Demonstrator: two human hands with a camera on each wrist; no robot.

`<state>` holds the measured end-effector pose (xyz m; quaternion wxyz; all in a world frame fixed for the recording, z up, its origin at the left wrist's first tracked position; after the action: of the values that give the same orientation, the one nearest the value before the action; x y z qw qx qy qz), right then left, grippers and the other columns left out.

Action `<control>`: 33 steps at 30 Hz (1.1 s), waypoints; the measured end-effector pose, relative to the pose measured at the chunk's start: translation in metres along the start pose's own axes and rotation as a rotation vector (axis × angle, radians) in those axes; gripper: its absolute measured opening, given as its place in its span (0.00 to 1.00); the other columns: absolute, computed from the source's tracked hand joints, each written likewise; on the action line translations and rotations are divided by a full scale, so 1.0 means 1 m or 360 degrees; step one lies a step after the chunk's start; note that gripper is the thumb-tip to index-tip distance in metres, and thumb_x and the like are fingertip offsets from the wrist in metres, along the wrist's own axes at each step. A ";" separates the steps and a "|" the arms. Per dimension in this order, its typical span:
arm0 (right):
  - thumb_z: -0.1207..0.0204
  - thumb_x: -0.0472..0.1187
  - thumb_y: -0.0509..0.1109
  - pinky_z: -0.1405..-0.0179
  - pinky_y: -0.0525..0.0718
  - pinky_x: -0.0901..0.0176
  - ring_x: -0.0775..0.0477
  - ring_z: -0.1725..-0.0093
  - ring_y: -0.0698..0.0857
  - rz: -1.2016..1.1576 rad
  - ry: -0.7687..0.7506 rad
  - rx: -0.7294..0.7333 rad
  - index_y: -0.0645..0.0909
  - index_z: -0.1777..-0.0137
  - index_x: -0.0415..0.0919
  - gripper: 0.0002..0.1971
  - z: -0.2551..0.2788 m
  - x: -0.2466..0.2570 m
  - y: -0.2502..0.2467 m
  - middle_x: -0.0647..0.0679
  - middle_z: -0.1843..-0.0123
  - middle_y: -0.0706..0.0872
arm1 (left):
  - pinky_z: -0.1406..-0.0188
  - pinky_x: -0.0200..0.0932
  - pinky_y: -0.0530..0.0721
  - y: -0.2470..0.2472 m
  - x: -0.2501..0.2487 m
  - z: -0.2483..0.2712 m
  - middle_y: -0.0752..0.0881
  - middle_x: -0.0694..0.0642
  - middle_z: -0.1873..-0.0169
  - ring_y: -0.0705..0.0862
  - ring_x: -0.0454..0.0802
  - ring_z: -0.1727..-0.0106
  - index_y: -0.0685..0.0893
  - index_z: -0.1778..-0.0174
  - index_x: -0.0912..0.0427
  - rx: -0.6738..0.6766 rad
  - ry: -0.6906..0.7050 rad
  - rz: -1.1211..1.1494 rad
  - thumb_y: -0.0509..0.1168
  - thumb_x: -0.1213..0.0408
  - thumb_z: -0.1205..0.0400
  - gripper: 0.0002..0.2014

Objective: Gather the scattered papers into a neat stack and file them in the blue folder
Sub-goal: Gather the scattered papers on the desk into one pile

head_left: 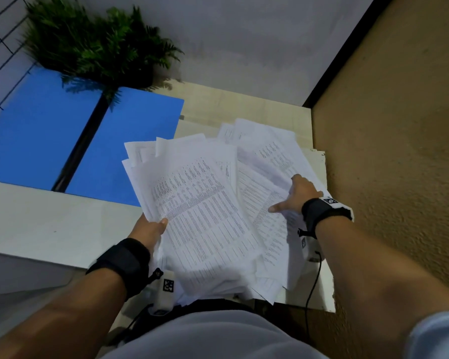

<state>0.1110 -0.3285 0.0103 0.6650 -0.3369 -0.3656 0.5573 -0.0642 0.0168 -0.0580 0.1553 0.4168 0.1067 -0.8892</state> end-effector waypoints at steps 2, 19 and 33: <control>0.56 0.60 0.88 0.33 0.74 0.39 0.35 0.34 0.80 -0.0132 0.0040 0.0056 0.62 0.30 0.47 0.56 0.004 -0.002 0.011 0.42 0.36 0.81 | 0.26 0.64 0.71 0.004 0.000 -0.002 0.81 0.59 0.31 0.78 0.61 0.29 0.73 0.24 0.59 0.0018 0.0037 -0.0046 0.62 0.70 0.17 0.23; 0.20 0.37 0.67 0.53 0.81 0.54 0.48 0.55 0.84 -0.1544 -0.0155 -0.1151 0.80 0.41 0.43 0.09 0.140 -0.006 -0.092 0.47 0.55 0.85 | 0.39 0.44 0.75 0.052 -0.029 0.006 0.82 0.57 0.34 0.81 0.53 0.40 0.75 0.26 0.63 0.0232 0.0024 -0.0207 0.69 0.70 0.20 0.25; 0.14 0.39 0.56 0.35 0.79 0.47 0.37 0.39 0.79 -0.0784 -0.0032 -0.0202 0.74 0.26 0.43 0.18 0.099 0.036 0.083 0.41 0.36 0.74 | 0.35 0.51 0.81 0.060 -0.034 0.008 0.86 0.51 0.36 0.85 0.51 0.35 0.75 0.26 0.51 0.0338 0.0087 -0.0286 0.79 0.54 0.30 0.36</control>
<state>-0.0120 -0.2766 -0.0067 0.7547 -0.2731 -0.4774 0.3576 -0.0271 -0.0355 -0.0304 0.0272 0.4437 0.0532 -0.8942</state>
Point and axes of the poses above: each hand's wrist, its own z-axis away from the middle knuckle, its own y-axis out of the palm, x = y × z, the point moved 2 cm from there along -z, towards the middle knuckle
